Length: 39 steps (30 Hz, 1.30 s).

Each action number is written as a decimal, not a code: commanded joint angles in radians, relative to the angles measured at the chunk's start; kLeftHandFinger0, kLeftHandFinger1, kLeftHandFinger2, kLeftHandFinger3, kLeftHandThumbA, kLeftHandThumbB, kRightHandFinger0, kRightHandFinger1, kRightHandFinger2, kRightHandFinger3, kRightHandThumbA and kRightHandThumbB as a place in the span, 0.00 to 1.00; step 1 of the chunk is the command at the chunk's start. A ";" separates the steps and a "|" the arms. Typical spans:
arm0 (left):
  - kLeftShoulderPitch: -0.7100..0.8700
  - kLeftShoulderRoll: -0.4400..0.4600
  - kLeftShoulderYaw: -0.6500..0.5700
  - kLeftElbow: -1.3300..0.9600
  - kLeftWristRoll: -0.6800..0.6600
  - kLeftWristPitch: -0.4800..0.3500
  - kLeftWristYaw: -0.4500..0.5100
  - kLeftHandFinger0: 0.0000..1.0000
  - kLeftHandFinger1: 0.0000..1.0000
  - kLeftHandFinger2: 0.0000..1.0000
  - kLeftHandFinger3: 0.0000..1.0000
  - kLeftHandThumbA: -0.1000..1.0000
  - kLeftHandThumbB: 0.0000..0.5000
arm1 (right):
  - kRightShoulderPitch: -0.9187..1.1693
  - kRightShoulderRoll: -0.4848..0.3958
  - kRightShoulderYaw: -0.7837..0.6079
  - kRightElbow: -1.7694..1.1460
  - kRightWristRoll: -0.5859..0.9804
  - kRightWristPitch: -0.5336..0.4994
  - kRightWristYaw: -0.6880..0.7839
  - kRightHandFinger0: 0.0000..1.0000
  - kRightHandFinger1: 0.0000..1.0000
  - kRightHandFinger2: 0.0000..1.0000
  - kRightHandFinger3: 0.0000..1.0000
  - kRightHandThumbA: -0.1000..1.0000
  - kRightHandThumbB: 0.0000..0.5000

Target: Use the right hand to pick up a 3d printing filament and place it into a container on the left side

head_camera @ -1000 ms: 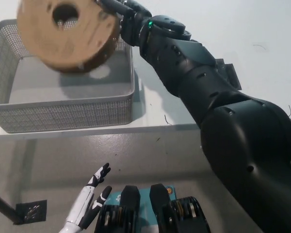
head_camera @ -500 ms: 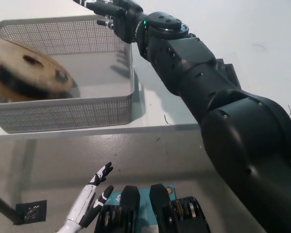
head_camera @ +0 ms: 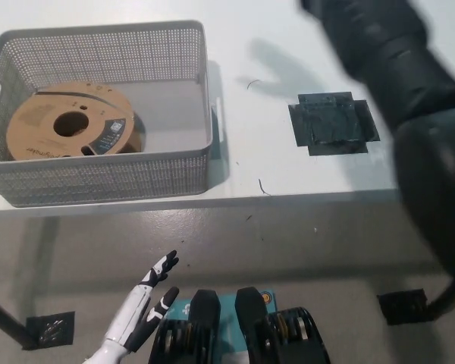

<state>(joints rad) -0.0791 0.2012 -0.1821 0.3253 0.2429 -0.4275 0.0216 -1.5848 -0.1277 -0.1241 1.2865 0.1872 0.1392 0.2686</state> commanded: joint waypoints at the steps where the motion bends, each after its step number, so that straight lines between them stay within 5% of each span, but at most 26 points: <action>1: -0.013 0.010 0.008 -0.026 0.009 -0.042 0.000 1.00 1.00 1.00 1.00 1.00 0.40 | 0.021 -0.121 0.038 -0.253 -0.004 0.037 0.166 1.00 1.00 1.00 1.00 0.90 0.82; 2: -0.019 0.008 0.011 -0.018 0.004 -0.042 -0.003 1.00 1.00 1.00 1.00 1.00 0.43 | 0.078 -0.149 0.020 -0.391 0.036 0.106 0.179 1.00 1.00 1.00 1.00 0.78 0.87; 7: -0.025 0.003 0.014 -0.005 0.011 -0.040 0.006 1.00 1.00 1.00 1.00 1.00 0.42 | 0.286 -0.238 0.021 -0.874 0.101 0.267 0.204 1.00 1.00 1.00 1.00 0.83 0.78; 9: -0.024 0.002 0.014 -0.011 0.014 -0.032 0.005 1.00 1.00 1.00 1.00 1.00 0.41 | 0.338 -0.251 0.008 -0.994 0.124 0.313 0.190 1.00 1.00 1.00 1.00 0.85 0.97; 10: -0.024 0.001 0.015 -0.007 0.018 -0.034 0.010 1.00 1.00 1.00 1.00 1.00 0.41 | 0.371 -0.254 0.000 -1.057 0.161 0.326 0.168 1.00 1.00 1.00 1.00 0.81 0.81; 11: -0.022 0.001 0.015 -0.006 0.016 -0.036 0.011 1.00 1.00 1.00 1.00 1.00 0.40 | 0.411 -0.262 -0.002 -1.134 0.184 0.331 0.157 1.00 1.00 1.00 1.00 0.84 0.77; 15: -0.020 -0.001 0.011 0.006 0.006 -0.042 0.013 1.00 1.00 1.00 1.00 1.00 0.41 | 0.534 -0.272 -0.022 -1.354 0.259 0.331 0.111 1.00 1.00 1.00 1.00 0.80 0.71; 17: -0.020 -0.003 0.012 0.007 0.010 -0.042 0.016 1.00 1.00 1.00 1.00 1.00 0.42 | 0.615 -0.244 -0.053 -1.522 0.216 0.331 0.089 1.00 1.00 1.00 1.00 0.88 0.71; 22: -0.022 -0.006 0.007 0.016 0.005 -0.042 0.026 1.00 1.00 1.00 1.00 1.00 0.46 | 0.752 -0.178 -0.049 -1.799 0.145 0.256 0.017 1.00 1.00 1.00 1.00 0.93 0.72; 26: -0.024 -0.006 0.009 0.016 0.001 -0.042 0.024 1.00 1.00 1.00 1.00 1.00 0.47 | 0.852 -0.145 0.010 -1.980 -0.033 0.132 0.004 1.00 1.00 1.00 1.00 1.00 0.89; 34: -0.019 -0.008 0.004 0.015 -0.002 -0.042 0.021 1.00 1.00 1.00 1.00 1.00 0.45 | 0.984 0.030 0.095 -2.217 -0.193 0.002 -0.015 1.00 1.00 1.00 1.00 1.00 0.99; 39: -0.021 -0.007 0.008 0.017 0.004 -0.042 0.019 1.00 1.00 1.00 1.00 1.00 0.46 | 1.097 0.075 0.122 -2.236 -0.249 -0.110 0.015 1.00 1.00 1.00 1.00 0.98 0.93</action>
<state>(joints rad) -0.0780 0.1995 -0.1808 0.3676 0.2432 -0.4214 0.0212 -0.5292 -0.1573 -0.1001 0.0846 0.1610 0.2940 0.3083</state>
